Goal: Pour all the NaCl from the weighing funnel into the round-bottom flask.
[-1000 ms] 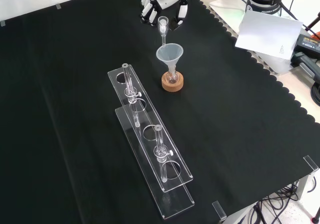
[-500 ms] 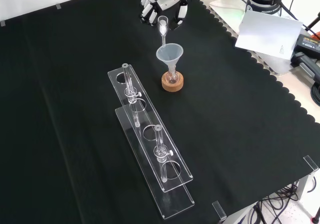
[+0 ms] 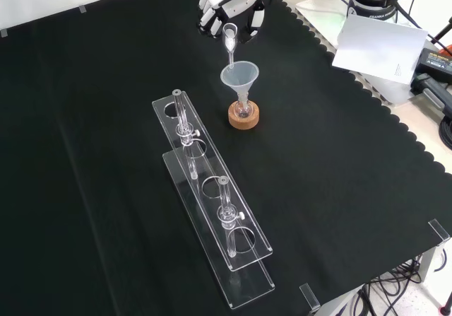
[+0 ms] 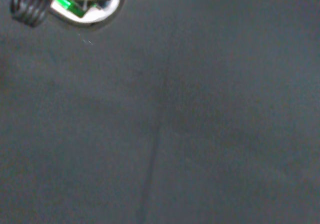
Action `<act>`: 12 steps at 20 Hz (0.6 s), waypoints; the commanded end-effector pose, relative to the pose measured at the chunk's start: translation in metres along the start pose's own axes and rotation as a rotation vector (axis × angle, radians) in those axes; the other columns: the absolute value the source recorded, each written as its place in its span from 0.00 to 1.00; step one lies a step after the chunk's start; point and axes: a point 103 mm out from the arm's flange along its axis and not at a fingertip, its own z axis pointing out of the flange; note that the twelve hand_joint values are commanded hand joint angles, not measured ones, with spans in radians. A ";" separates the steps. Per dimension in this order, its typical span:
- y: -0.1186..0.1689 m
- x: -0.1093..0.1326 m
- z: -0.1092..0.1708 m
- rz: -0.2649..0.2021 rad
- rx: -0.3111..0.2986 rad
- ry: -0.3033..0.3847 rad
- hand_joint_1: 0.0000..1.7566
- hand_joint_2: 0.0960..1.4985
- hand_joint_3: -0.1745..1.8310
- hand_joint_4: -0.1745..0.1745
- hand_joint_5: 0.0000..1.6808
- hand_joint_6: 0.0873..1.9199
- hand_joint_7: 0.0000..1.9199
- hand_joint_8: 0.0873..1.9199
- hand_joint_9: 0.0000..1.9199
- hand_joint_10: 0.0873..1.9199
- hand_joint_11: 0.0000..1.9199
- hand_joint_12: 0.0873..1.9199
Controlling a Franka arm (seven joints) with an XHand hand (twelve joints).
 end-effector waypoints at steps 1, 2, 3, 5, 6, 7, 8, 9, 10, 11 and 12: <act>0.001 0.000 -0.001 0.004 0.011 -0.021 0.64 0.38 0.42 1.00 0.78 0.29 0.34 0.30 0.53 0.10 0.51 0.46; 0.001 -0.001 -0.001 0.005 0.013 -0.026 0.64 0.38 0.42 1.00 0.78 0.29 0.34 0.30 0.53 0.10 0.51 0.46; 0.001 -0.001 -0.001 0.005 0.015 -0.030 0.64 0.38 0.42 1.00 0.78 0.29 0.34 0.30 0.53 0.10 0.51 0.46; 0.000 -0.001 -0.002 0.006 0.015 -0.040 0.64 0.38 0.42 1.00 0.78 0.29 0.34 0.30 0.53 0.10 0.51 0.46; 0.000 -0.001 -0.002 0.007 0.018 -0.040 0.64 0.38 0.42 1.00 0.78 0.29 0.34 0.30 0.53 0.10 0.51 0.46; 0.000 -0.001 -0.002 0.008 0.022 -0.042 0.64 0.38 0.42 1.00 0.78 0.29 0.34 0.30 0.53 0.10 0.51 0.46; 0.000 -0.001 -0.002 0.010 0.027 -0.044 0.64 0.38 0.42 1.00 0.78 0.29 0.34 0.30 0.53 0.10 0.51 0.46; 0.000 -0.001 -0.002 0.010 0.032 -0.046 0.64 0.38 0.42 1.00 0.78 0.29 0.34 0.30 0.53 0.10 0.51 0.46; 0.000 -0.001 -0.002 0.011 0.036 -0.049 0.64 0.38 0.42 1.00 0.78 0.29 0.34 0.30 0.53 0.10 0.51 0.46; 0.000 -0.001 -0.002 0.008 0.040 -0.050 0.64 0.38 0.42 1.00 0.78 0.29 0.33 0.30 0.53 0.10 0.51 0.46; 0.000 0.000 -0.002 0.008 0.045 -0.053 0.64 0.38 0.42 1.00 0.78 0.29 0.33 0.30 0.53 0.10 0.51 0.46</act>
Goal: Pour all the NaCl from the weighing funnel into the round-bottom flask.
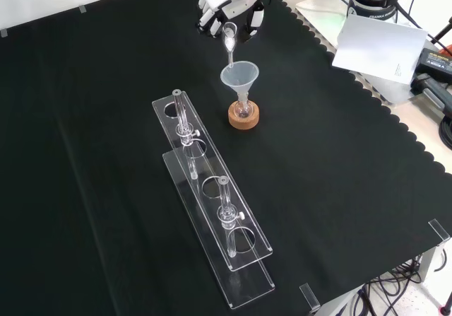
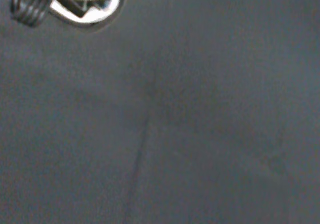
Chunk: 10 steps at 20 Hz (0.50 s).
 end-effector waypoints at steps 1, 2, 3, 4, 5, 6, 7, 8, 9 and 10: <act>0.000 0.000 -0.001 0.000 0.023 -0.013 0.64 0.38 0.42 1.00 0.78 0.29 0.33 0.30 0.53 0.09 0.51 0.46; 0.000 0.001 -0.001 0.001 0.028 -0.015 0.64 0.38 0.42 1.00 0.78 0.29 0.33 0.30 0.53 0.09 0.51 0.46; 0.000 0.001 -0.001 0.003 0.034 -0.019 0.64 0.38 0.42 1.00 0.78 0.29 0.33 0.30 0.53 0.09 0.51 0.46; -0.001 0.001 -0.001 0.004 0.037 -0.021 0.64 0.38 0.42 1.00 0.78 0.29 0.33 0.30 0.53 0.09 0.51 0.47; -0.001 0.001 -0.002 0.006 0.041 -0.024 0.64 0.39 0.42 1.00 0.78 0.29 0.33 0.30 0.53 0.09 0.51 0.47; -0.001 0.001 -0.002 0.007 0.045 -0.027 0.64 0.39 0.42 1.00 0.78 0.29 0.33 0.30 0.53 0.09 0.51 0.47; -0.001 0.001 -0.002 0.009 0.048 -0.029 0.64 0.39 0.42 1.00 0.78 0.29 0.33 0.30 0.53 0.09 0.51 0.47; -0.001 0.001 -0.003 0.010 0.050 -0.031 0.64 0.39 0.42 1.00 0.78 0.29 0.33 0.30 0.53 0.09 0.51 0.47; -0.001 0.001 -0.003 0.010 0.051 -0.032 0.64 0.39 0.42 1.00 0.78 0.29 0.33 0.30 0.53 0.09 0.51 0.47; -0.001 0.001 -0.004 0.010 0.051 -0.031 0.64 0.39 0.42 1.00 0.78 0.29 0.33 0.30 0.53 0.09 0.51 0.47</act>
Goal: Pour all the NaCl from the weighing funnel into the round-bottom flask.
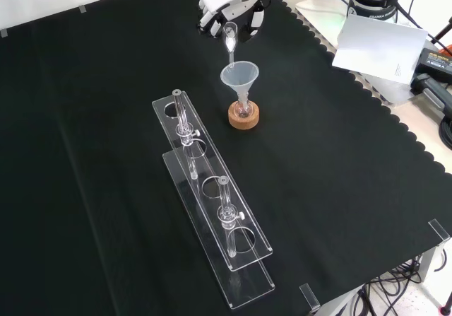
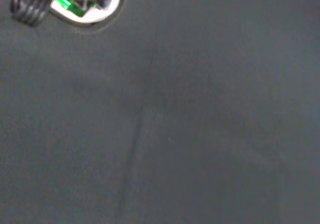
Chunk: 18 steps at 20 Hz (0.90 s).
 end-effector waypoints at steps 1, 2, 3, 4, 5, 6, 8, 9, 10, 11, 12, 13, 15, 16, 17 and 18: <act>-0.002 0.002 -0.004 0.006 0.005 -0.008 0.64 0.39 0.42 1.00 0.78 0.29 0.33 0.30 0.53 0.09 0.51 0.47; -0.002 0.003 -0.004 -0.003 -0.001 -0.009 0.64 0.39 0.42 1.00 0.78 0.29 0.33 0.30 0.53 0.09 0.51 0.47; -0.002 0.003 -0.004 -0.003 -0.002 -0.010 0.64 0.39 0.42 1.00 0.78 0.29 0.33 0.30 0.53 0.09 0.51 0.47; -0.002 0.003 -0.005 -0.001 -0.003 -0.011 0.64 0.39 0.42 1.00 0.78 0.29 0.32 0.30 0.53 0.09 0.51 0.47; -0.002 0.003 -0.004 0.000 -0.003 -0.011 0.64 0.39 0.42 1.00 0.78 0.29 0.32 0.30 0.53 0.09 0.51 0.47; -0.001 0.002 -0.004 0.003 -0.003 -0.010 0.64 0.39 0.42 1.00 0.78 0.29 0.32 0.30 0.53 0.09 0.51 0.47; -0.002 0.003 -0.004 0.011 -0.001 -0.016 0.64 0.39 0.42 1.00 0.78 0.29 0.32 0.30 0.53 0.09 0.51 0.47; -0.003 0.003 -0.004 0.014 0.000 -0.020 0.64 0.39 0.42 1.00 0.78 0.29 0.32 0.30 0.53 0.09 0.51 0.47; -0.003 0.003 -0.005 0.014 0.000 -0.025 0.64 0.39 0.42 1.00 0.78 0.29 0.32 0.30 0.53 0.09 0.50 0.47; -0.003 0.003 -0.005 0.014 -0.001 -0.032 0.64 0.39 0.42 1.00 0.78 0.29 0.32 0.30 0.53 0.09 0.50 0.47; -0.003 0.003 -0.005 0.013 -0.004 -0.034 0.64 0.39 0.42 1.00 0.78 0.29 0.32 0.30 0.53 0.09 0.50 0.47; -0.003 0.004 -0.006 0.013 -0.004 -0.043 0.64 0.39 0.42 1.00 0.78 0.29 0.32 0.30 0.53 0.09 0.50 0.47; -0.004 0.006 -0.008 0.009 -0.005 -0.049 0.64 0.39 0.42 1.00 0.78 0.29 0.32 0.30 0.53 0.09 0.50 0.47; -0.005 0.007 -0.009 0.012 -0.008 -0.053 0.64 0.39 0.42 1.00 0.78 0.29 0.32 0.30 0.53 0.09 0.50 0.47; -0.005 0.008 -0.010 0.012 -0.009 -0.056 0.64 0.39 0.42 1.00 0.78 0.29 0.32 0.30 0.53 0.09 0.50 0.47; -0.005 0.008 -0.010 0.012 -0.013 -0.060 0.64 0.39 0.42 1.00 0.78 0.29 0.32 0.30 0.53 0.09 0.50 0.47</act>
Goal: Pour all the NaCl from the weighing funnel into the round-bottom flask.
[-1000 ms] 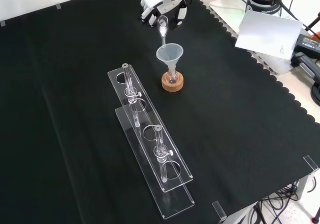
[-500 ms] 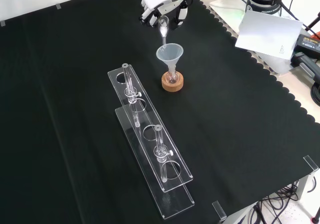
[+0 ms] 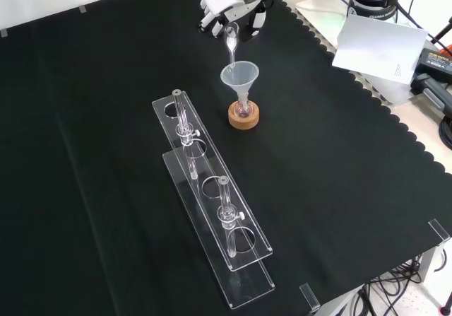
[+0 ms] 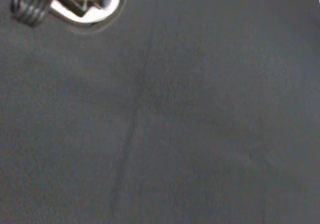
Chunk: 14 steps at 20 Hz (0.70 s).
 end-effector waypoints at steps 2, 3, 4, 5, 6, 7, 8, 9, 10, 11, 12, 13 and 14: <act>-0.001 0.001 -0.003 0.001 -0.011 -0.025 0.64 0.39 0.42 1.00 0.78 0.29 0.32 0.30 0.53 0.09 0.50 0.47; -0.001 0.000 -0.003 0.000 -0.011 -0.029 0.64 0.39 0.42 1.00 0.78 0.29 0.32 0.30 0.53 0.09 0.50 0.47; -0.001 0.000 -0.003 0.001 -0.012 -0.036 0.64 0.39 0.42 1.00 0.78 0.29 0.32 0.30 0.53 0.09 0.50 0.47; -0.001 0.000 -0.004 0.001 -0.012 -0.044 0.64 0.39 0.42 1.00 0.78 0.29 0.32 0.30 0.53 0.09 0.50 0.47; -0.002 0.000 -0.005 0.001 -0.013 -0.047 0.64 0.39 0.42 1.00 0.78 0.29 0.32 0.30 0.53 0.09 0.50 0.47; -0.002 0.000 -0.005 0.001 -0.013 -0.050 0.64 0.39 0.42 1.00 0.78 0.29 0.32 0.30 0.53 0.09 0.50 0.47; -0.002 0.001 -0.006 0.001 -0.014 -0.050 0.64 0.39 0.42 1.00 0.78 0.29 0.32 0.30 0.53 0.09 0.50 0.47; -0.002 0.000 -0.006 -0.001 -0.015 -0.048 0.64 0.39 0.42 1.00 0.78 0.29 0.32 0.30 0.53 0.09 0.50 0.47; -0.002 0.001 -0.006 -0.001 -0.016 -0.050 0.64 0.39 0.42 1.00 0.78 0.29 0.32 0.30 0.53 0.09 0.50 0.47; -0.002 0.001 -0.007 -0.001 -0.017 -0.052 0.64 0.39 0.42 1.00 0.78 0.29 0.32 0.30 0.53 0.09 0.50 0.47; -0.002 0.001 -0.007 -0.001 -0.018 -0.052 0.64 0.39 0.42 1.00 0.78 0.29 0.32 0.30 0.53 0.09 0.50 0.47; -0.003 0.002 -0.009 0.001 -0.020 -0.057 0.64 0.39 0.42 1.00 0.78 0.29 0.32 0.30 0.53 0.09 0.50 0.47; -0.003 0.003 -0.009 0.001 -0.020 -0.057 0.64 0.39 0.42 1.00 0.78 0.29 0.32 0.30 0.53 0.09 0.50 0.47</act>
